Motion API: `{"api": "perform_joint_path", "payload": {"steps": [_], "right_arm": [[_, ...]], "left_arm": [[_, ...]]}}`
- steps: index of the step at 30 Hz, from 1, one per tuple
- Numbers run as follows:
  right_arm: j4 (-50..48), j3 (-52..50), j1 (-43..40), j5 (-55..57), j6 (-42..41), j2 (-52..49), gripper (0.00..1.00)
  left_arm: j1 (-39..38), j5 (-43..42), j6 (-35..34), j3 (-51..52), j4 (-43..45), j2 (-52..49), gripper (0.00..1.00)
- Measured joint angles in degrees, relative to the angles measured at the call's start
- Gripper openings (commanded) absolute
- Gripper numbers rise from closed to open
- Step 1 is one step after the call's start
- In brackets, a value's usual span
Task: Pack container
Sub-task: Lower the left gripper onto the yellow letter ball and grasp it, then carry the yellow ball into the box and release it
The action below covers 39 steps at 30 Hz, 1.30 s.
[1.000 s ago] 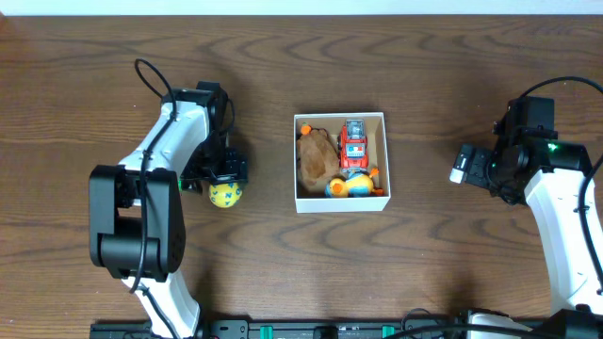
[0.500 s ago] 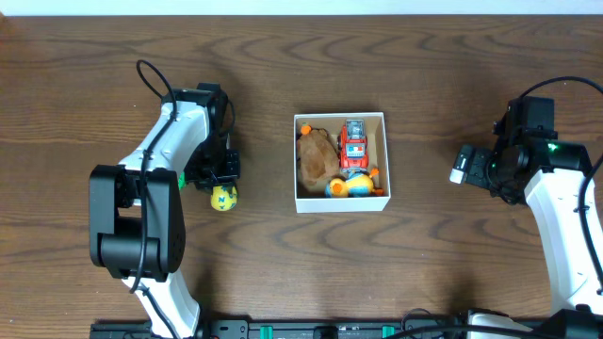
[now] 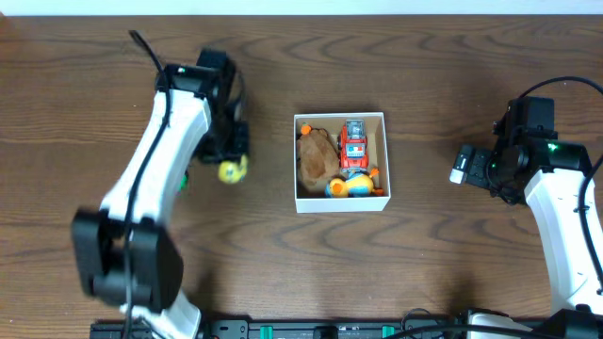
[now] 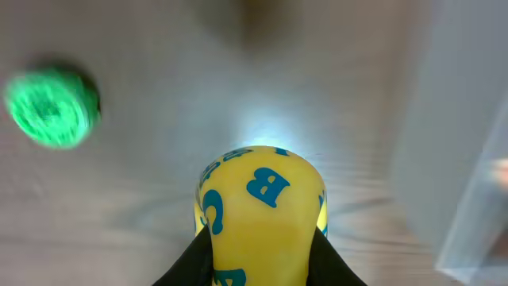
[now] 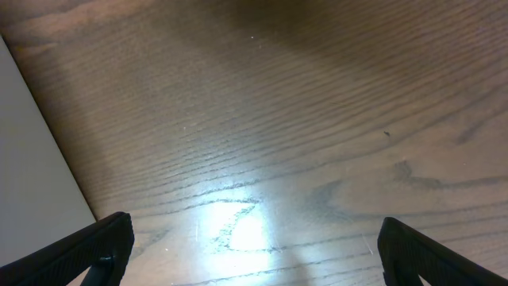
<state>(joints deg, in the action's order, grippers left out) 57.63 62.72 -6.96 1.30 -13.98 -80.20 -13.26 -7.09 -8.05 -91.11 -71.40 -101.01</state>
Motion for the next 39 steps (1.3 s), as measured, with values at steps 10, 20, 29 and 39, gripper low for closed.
{"api": "perform_joint_path", "payload": {"steps": [10,20,29,39], "right_arm": [[0.0,0.0,0.0,0.0,0.0,0.0,0.99],[0.0,0.0,0.0,0.0,0.1,0.0,0.99],[0.0,0.0,0.0,0.0,0.3,0.0,0.99],[0.2,0.0,0.0,0.0,1.0,0.0,0.99]], "left_arm": [[-19.6,-0.1,1.9,-2.6,11.1,9.9,0.06],[-28.6,-0.2,2.8,-1.2,14.0,-2.4,0.47],[-28.4,1.0,3.1,-0.4,14.1,-7.0,0.79],[-25.5,5.2,2.3,-0.4,9.6,2.3,0.98]]}}
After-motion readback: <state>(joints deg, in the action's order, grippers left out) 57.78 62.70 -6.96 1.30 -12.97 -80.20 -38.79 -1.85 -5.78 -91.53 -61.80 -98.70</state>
